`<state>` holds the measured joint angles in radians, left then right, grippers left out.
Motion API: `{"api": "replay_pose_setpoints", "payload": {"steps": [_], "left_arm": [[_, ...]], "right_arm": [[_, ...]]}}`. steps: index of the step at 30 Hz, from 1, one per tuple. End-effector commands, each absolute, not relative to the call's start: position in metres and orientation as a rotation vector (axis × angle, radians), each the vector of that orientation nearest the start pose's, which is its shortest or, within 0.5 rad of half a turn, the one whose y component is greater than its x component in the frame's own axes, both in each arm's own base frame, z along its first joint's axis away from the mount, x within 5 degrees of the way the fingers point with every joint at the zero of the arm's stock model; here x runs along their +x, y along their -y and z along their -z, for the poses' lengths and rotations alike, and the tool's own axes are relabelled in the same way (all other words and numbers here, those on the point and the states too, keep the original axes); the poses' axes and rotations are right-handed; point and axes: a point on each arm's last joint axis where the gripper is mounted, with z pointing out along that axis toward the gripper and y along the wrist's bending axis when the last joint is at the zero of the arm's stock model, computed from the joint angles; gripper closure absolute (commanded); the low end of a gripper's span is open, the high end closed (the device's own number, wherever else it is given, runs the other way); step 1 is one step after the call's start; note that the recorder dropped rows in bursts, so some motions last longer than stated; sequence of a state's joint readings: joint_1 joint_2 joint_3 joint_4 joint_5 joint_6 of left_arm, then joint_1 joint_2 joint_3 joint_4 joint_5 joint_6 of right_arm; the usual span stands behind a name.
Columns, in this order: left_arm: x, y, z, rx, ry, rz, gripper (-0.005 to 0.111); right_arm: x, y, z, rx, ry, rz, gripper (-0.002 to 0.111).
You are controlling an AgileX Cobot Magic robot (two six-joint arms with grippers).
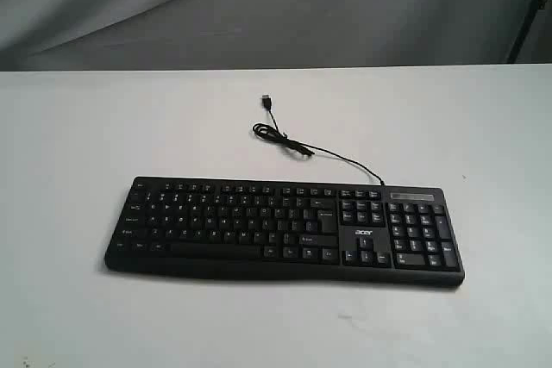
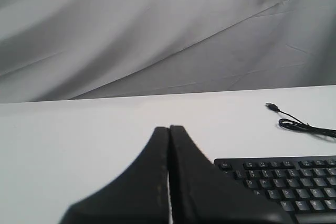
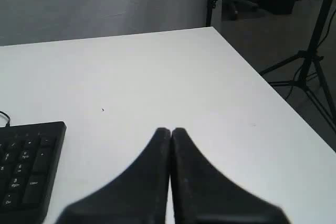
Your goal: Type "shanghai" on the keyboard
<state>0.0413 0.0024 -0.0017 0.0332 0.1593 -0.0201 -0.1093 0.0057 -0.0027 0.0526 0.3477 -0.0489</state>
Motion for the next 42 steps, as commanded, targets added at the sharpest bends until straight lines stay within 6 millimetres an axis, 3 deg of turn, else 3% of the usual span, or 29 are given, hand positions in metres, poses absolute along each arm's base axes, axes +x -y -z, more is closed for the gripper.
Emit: {"api": "replay_pose_setpoints", "payload": {"steps": [1, 5, 11, 17, 20, 22, 24, 25, 26, 27, 29, 33, 36, 37, 40, 42], "left_arm": [[0.056, -0.002, -0.199, -0.024, -1.637, -0.039, 0.107], [0.056, -0.002, -0.199, -0.024, -1.637, -0.039, 0.107], [0.056, -0.002, -0.199, -0.024, -1.637, -0.039, 0.107], [0.056, -0.002, -0.199, -0.024, -1.637, -0.039, 0.107], [0.056, -0.002, -0.199, -0.024, -1.637, -0.039, 0.107], [0.056, -0.002, -0.199, -0.024, -1.637, -0.039, 0.107], [0.056, -0.002, -0.199, -0.024, -1.637, -0.039, 0.107], [0.056, -0.002, -0.199, -0.024, -1.637, -0.039, 0.107], [0.056, -0.002, -0.199, -0.024, -1.637, -0.039, 0.107], [0.056, -0.002, -0.199, -0.024, -1.637, -0.039, 0.107], [0.056, -0.002, -0.199, -0.024, -1.637, -0.039, 0.107], [0.056, -0.002, -0.199, -0.024, -1.637, -0.039, 0.107], [0.056, -0.002, -0.199, -0.024, -1.637, -0.039, 0.107], [0.056, -0.002, -0.199, -0.024, -1.637, -0.039, 0.107], [0.056, -0.002, -0.199, -0.024, -1.637, -0.039, 0.107], [0.056, -0.002, -0.199, -0.024, -1.637, -0.039, 0.107]], "right_arm": [[0.053, 0.005, -0.182, 0.092, -1.83, 0.076, 0.108], [0.054, 0.005, -0.184, 0.092, -1.802, 0.078, 0.108], [0.054, 0.008, -0.226, 0.147, -1.337, 0.045, 0.108], [0.044, 0.01, -0.25, 0.174, -1.044, 0.021, 0.108], [0.027, 0.008, -0.272, 0.255, -0.707, -0.294, 0.108], [0.021, 0.001, -0.289, 0.184, -0.681, -0.318, 0.108], [0.022, -0.004, -0.319, 0.125, -0.744, -0.306, 0.108], [0.035, -0.005, -0.354, 0.143, -0.861, -0.322, 0.108], [0.045, -0.003, -0.372, 0.19, -0.929, -0.36, 0.108], [0.065, 0.001, -0.404, 0.278, -1.041, -0.419, 0.108], [0.098, 0.003, -0.447, 0.282, -1.155, -0.371, 0.108], [0.168, -0.011, -0.488, 0.048, -1.253, -0.204, 0.108], [0.217, -0.022, -0.485, -0.104, -1.359, 0.012, 0.108], [0.24, -0.026, -0.476, -0.215, -1.418, 0.193, 0.108], [0.278, -0.033, -0.446, -0.432, -1.525, 0.532, 0.108], [0.305, -0.034, -0.409, -0.37, -1.736, 0.621, 0.108]]}}
